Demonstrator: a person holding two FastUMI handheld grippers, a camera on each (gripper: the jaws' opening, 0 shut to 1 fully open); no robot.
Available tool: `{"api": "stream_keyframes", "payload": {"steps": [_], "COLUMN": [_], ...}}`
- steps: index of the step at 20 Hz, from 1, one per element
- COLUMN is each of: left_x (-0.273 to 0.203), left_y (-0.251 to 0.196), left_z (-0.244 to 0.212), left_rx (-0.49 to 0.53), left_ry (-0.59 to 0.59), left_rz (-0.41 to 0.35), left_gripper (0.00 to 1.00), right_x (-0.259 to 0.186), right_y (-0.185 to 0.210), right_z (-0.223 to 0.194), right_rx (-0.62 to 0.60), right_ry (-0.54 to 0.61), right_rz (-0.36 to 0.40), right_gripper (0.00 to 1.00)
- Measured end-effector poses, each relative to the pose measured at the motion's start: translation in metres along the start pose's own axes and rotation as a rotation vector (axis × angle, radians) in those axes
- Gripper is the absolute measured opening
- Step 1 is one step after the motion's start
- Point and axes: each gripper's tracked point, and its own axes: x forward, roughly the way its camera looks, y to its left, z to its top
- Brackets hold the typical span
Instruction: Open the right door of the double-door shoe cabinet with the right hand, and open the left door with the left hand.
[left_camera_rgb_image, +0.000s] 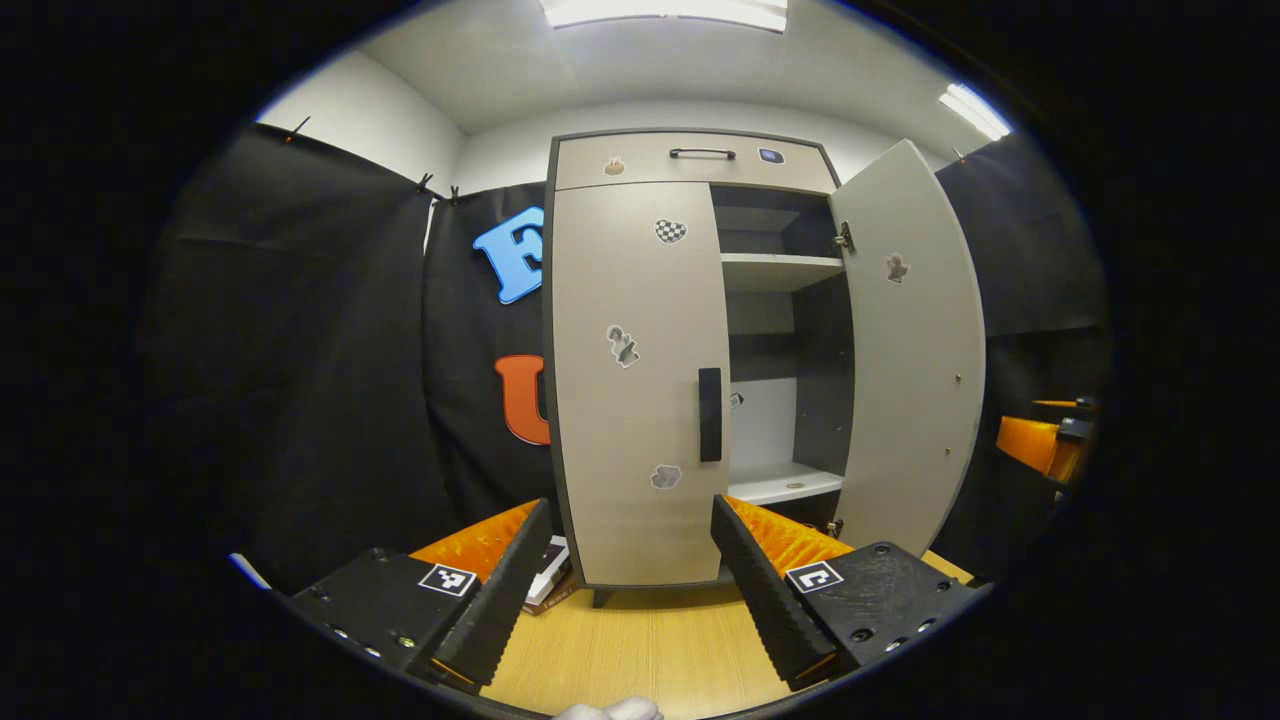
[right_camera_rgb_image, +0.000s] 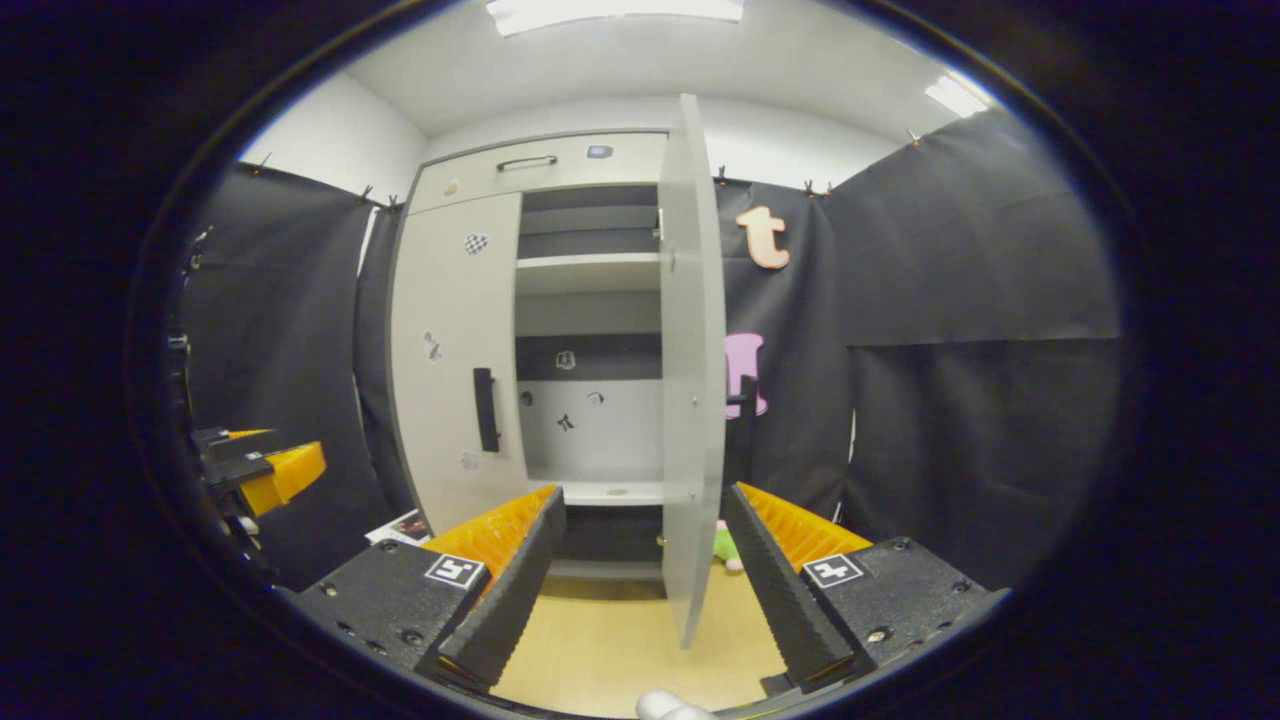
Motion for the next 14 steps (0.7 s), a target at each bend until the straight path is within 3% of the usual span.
{"api": "stream_keyframes", "payload": {"steps": [7, 14], "left_x": [0.053, 0.137], "left_y": [-0.015, -0.062], "left_z": [-0.001, 0.004], "left_rx": [0.014, 0.02], "left_ry": [-0.011, -0.002], "left_rz": [0.003, -0.052], "left_gripper": [0.96, 0.96], "right_x": [0.007, 0.021], "right_y": [0.01, -0.009], "right_z": [-0.008, 0.005], "right_rx": [-0.016, -0.003], "right_ry": [0.042, 0.026], "right_rz": [0.068, 0.042], "right_gripper": [1.0, 1.0]}}
